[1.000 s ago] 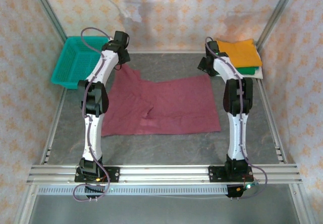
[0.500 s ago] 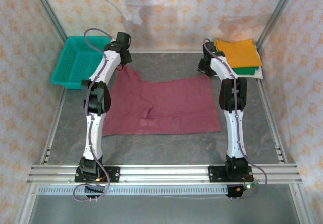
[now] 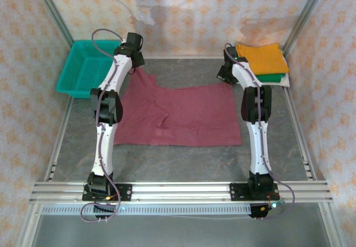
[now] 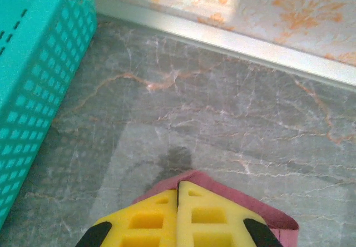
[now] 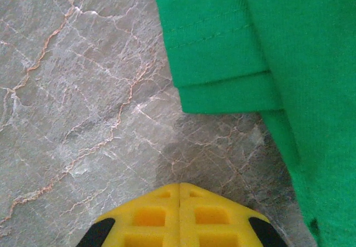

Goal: Fold and stack the t-shirts

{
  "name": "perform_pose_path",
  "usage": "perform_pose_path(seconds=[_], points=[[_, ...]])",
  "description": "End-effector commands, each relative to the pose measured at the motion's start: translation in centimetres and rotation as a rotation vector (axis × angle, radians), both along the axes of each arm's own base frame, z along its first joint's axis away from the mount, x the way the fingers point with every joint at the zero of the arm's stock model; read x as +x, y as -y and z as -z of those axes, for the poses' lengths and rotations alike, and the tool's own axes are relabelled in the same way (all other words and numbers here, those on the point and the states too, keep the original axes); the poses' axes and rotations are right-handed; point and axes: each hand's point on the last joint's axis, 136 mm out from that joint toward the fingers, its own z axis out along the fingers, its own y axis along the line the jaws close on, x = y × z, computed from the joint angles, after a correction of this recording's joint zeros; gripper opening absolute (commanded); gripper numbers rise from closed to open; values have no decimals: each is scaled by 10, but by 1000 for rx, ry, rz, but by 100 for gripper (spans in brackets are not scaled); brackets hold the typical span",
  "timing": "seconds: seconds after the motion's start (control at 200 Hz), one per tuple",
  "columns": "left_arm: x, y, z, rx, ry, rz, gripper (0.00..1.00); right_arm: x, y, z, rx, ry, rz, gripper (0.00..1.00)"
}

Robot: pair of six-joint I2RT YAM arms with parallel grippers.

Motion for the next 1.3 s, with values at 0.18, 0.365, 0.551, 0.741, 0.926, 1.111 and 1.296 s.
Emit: perform_pose_path(seconds=[0.18, 0.365, 0.551, 0.741, 0.926, 1.111, 1.296], points=[[-2, -10, -33, 34, 35, 7, 0, 6, 7, -63, -24, 121, 15, 0], [-15, -15, -42, 51, 35, -7, 0, -3, 12, -79, -35, 163, 33, 0], [-25, -14, -45, 47, 44, 1, 0, -9, 19, -71, -67, 135, 60, 26], [-27, -22, -44, 76, 33, -18, 0, -11, 27, -40, -128, 33, 55, 45], [-23, -24, -48, 74, 50, -20, 0, -11, 30, -16, -155, -9, 58, 51], [-20, -25, -47, 72, 46, -20, 0, -8, 29, -3, -143, -24, 69, 56], [-20, -29, -47, 81, 44, -28, 0, -3, 22, 11, -110, -47, 60, 49]])
